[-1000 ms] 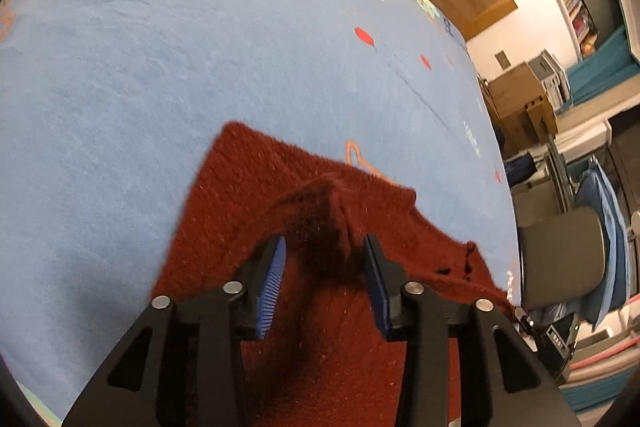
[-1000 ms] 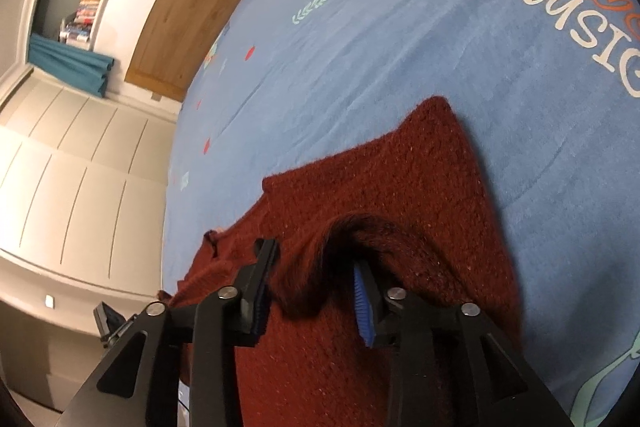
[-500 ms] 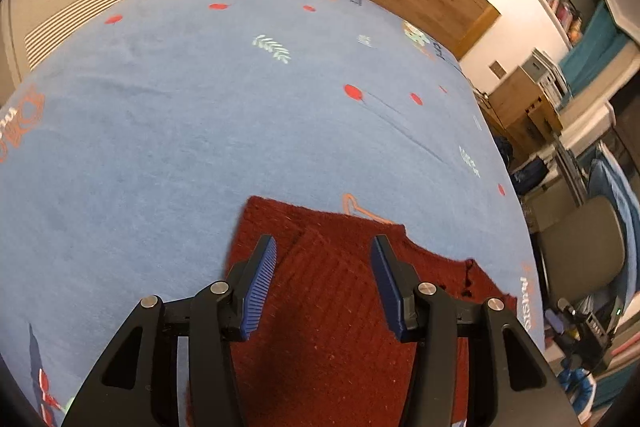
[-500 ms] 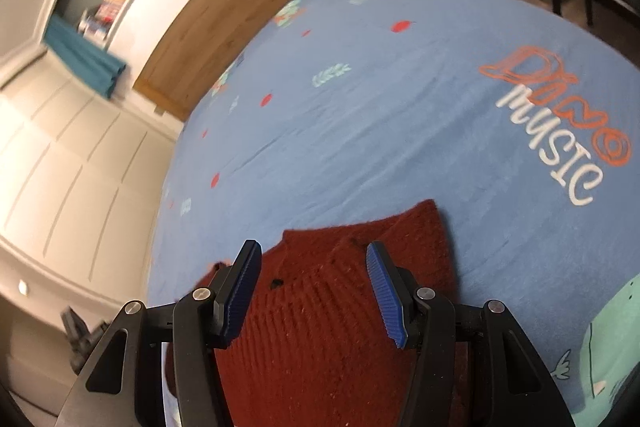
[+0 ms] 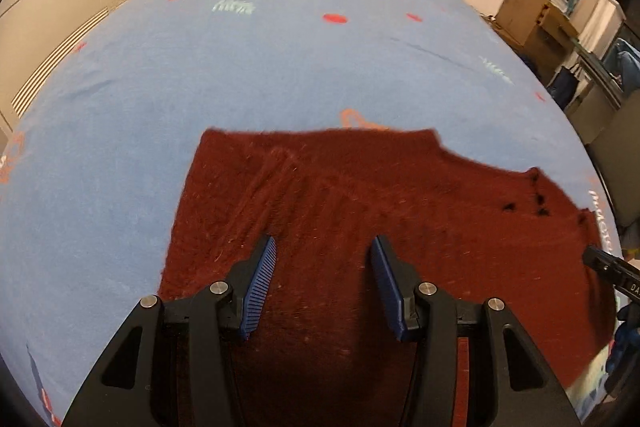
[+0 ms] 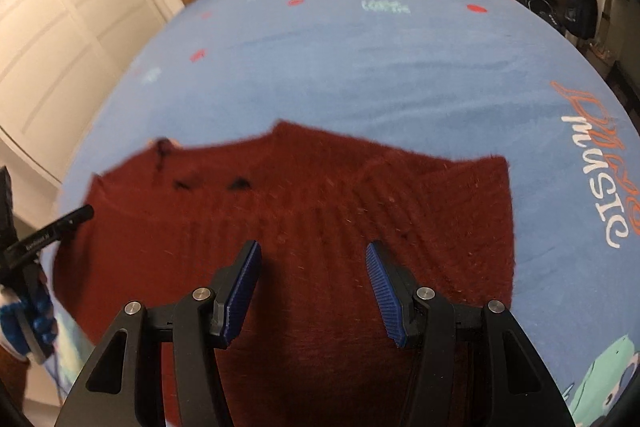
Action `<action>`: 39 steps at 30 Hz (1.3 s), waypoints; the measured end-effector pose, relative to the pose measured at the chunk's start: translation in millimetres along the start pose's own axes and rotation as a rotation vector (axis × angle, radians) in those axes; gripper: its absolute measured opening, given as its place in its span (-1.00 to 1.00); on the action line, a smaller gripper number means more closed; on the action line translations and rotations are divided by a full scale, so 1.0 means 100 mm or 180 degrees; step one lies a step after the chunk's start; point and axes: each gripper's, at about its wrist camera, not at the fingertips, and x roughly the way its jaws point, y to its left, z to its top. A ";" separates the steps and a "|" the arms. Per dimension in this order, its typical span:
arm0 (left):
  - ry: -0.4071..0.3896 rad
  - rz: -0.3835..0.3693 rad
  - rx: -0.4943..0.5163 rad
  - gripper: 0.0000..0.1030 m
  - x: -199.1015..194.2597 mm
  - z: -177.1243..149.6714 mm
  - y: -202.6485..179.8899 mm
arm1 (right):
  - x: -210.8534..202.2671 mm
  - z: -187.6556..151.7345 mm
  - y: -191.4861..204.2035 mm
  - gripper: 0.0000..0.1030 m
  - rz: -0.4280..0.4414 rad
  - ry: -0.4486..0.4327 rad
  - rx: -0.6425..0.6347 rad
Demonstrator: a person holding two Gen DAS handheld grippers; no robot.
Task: Fold small clothes
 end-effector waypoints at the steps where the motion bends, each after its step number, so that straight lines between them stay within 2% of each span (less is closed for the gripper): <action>1: -0.0009 -0.0027 -0.0015 -0.14 0.01 -0.01 0.04 | 0.02 -0.01 -0.04 0.08 -0.0022 0.0009 0.0000; 4: -0.0008 -0.0071 0.0010 -0.14 -0.06 0.00 0.07 | 0.00 -0.02 -0.20 0.06 -0.0067 -0.0013 0.0070; 8: -0.0160 -0.0033 0.0029 -0.14 -0.31 0.00 0.06 | -0.17 -0.01 -0.26 0.08 -0.0205 -0.0085 0.0064; 15: -0.0315 0.0071 0.0078 -0.14 -0.58 -0.33 -0.10 | -0.55 -0.17 0.01 0.08 -0.0153 -0.0286 -0.0054; 21: -0.0329 0.0274 0.0319 -0.14 -0.49 -0.73 -0.30 | -0.53 -0.60 0.37 0.08 -0.0186 -0.0268 -0.0346; 22: -0.0348 0.0303 0.0347 -0.14 -0.48 -0.79 -0.33 | -0.51 -0.65 0.39 0.08 -0.0182 -0.0327 -0.0463; 25: -0.0437 0.0384 0.0418 -0.13 -0.44 -0.88 -0.36 | -0.38 -0.81 0.42 0.09 -0.0235 -0.0262 -0.0518; 39: -0.0527 0.0420 0.0400 -0.01 -0.36 -0.93 -0.37 | -0.47 -0.91 0.15 0.18 -0.0369 -0.0335 -0.0426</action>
